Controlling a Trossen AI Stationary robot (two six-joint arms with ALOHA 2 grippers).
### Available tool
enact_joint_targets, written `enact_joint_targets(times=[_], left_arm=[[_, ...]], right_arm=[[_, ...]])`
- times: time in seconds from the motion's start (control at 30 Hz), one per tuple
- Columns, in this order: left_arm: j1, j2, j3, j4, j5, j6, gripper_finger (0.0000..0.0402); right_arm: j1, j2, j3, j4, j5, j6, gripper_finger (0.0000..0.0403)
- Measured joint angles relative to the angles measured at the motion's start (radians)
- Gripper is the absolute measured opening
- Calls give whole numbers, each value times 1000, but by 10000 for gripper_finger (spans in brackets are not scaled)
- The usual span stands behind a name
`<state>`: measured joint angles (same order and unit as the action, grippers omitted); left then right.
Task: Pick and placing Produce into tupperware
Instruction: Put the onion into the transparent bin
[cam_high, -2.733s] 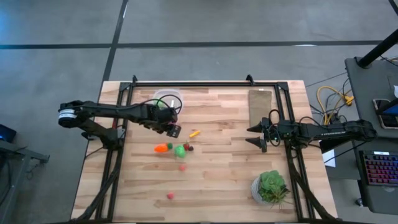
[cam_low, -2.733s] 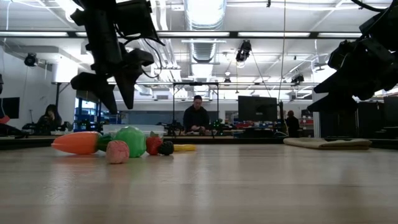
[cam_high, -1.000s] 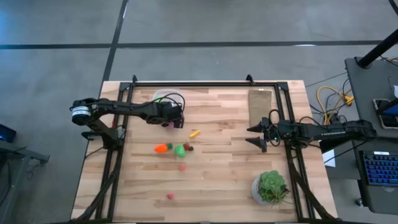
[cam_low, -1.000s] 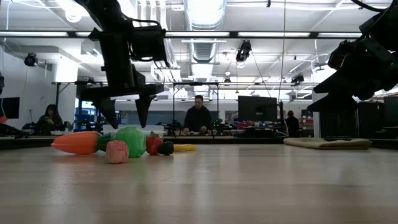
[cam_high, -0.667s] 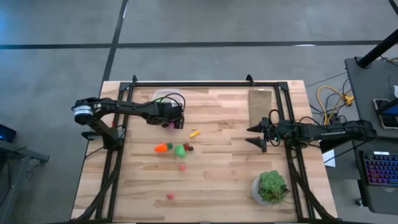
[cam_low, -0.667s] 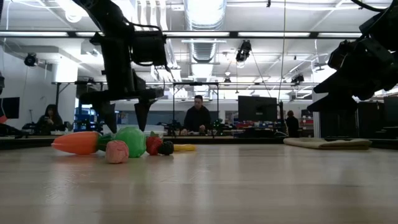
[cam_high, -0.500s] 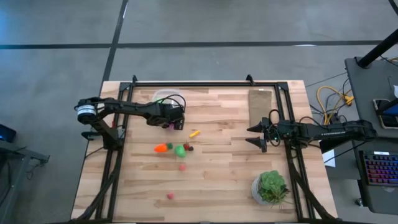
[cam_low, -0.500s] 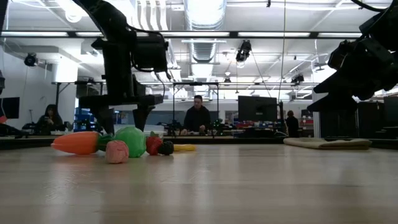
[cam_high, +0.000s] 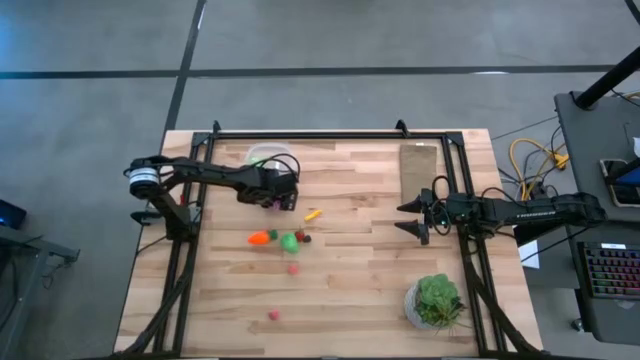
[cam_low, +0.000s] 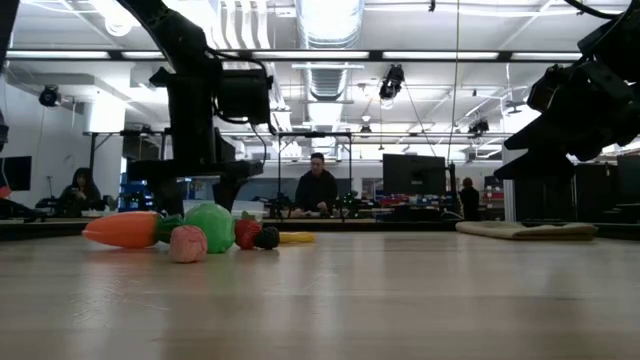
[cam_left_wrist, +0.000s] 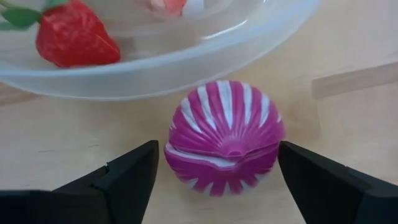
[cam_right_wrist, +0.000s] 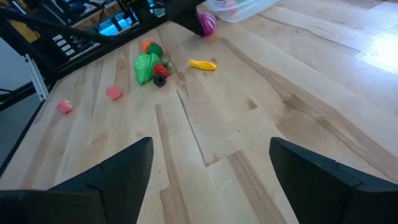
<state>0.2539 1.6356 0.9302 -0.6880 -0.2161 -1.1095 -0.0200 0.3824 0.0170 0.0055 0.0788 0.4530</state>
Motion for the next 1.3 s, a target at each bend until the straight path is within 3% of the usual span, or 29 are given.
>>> enact_joint_targets(times=[0.33, 0.7, 1.13, 1.3], left_arm=[[0, 11, 3, 8, -8, 0, 263], [0, -6, 5, 22, -9, 23, 258], [-14, -201, 69, 14, 45, 18, 258], [-14, -277, 102, -4, -73, 65, 258]], right_arm=[[0, 0, 0, 0, 0, 0, 313], [0, 0, 0, 0, 0, 0, 313], [0, 0, 0, 0, 0, 0, 313], [0, 0, 0, 0, 0, 0, 313]])
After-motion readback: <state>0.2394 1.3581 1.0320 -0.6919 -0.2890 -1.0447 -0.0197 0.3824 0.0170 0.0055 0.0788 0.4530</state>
